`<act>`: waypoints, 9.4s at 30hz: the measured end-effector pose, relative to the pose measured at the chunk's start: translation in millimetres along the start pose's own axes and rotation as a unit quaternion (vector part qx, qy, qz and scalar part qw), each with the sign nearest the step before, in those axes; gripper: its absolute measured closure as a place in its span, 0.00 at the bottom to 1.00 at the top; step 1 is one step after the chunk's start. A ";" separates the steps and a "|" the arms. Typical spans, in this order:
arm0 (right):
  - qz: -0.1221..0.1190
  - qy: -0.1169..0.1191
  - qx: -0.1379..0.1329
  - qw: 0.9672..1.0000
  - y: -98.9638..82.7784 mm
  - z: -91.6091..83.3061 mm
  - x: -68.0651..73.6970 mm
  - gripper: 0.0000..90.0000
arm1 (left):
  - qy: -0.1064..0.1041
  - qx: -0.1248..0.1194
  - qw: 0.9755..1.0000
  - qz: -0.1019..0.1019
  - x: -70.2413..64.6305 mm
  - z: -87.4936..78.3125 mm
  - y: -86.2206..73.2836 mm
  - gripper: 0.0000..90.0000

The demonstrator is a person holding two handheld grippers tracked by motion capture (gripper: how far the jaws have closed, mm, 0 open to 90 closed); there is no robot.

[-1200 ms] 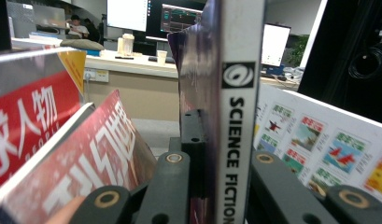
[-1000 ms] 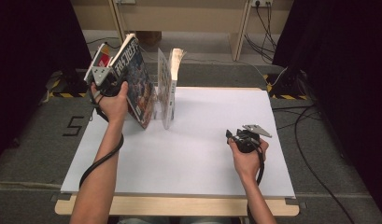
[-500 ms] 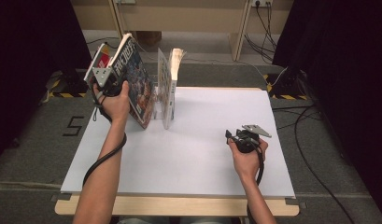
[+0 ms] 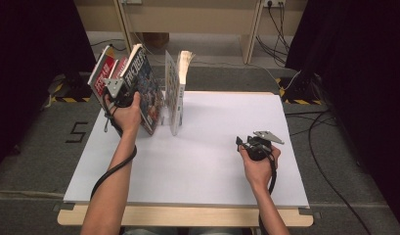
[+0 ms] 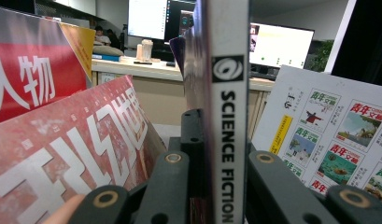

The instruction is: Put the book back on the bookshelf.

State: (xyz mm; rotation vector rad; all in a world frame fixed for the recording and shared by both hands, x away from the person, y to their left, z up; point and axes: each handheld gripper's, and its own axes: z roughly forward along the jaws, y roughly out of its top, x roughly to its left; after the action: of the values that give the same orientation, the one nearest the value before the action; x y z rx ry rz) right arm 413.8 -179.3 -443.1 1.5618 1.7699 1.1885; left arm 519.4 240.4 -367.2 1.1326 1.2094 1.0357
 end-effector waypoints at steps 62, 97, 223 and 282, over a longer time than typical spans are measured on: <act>-0.007 0.005 0.004 1.000 -0.7 0.3 8.8 0.58 | 0.020 0.042 0.999 0.002 20.7 -76.3 15.2 0.61; -0.008 0.008 0.012 1.000 -2.2 2.8 8.2 0.58 | 0.052 0.102 0.992 -0.059 29.9 -39.2 -4.6 0.61; -0.005 0.020 0.046 0.999 -5.9 9.4 1.7 0.58 | 0.003 0.045 0.997 0.070 -4.1 7.1 10.9 0.85; -0.008 0.016 0.053 0.998 -8.7 9.3 5.9 0.57 | 0.008 0.108 0.993 0.046 8.3 -63.2 -4.5 0.43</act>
State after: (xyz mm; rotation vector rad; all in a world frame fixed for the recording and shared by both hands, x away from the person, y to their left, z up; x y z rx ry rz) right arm 415.6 -170.7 -454.1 1.5939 1.8904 1.1346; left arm 457.2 253.3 -373.6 1.3614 1.3156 1.0020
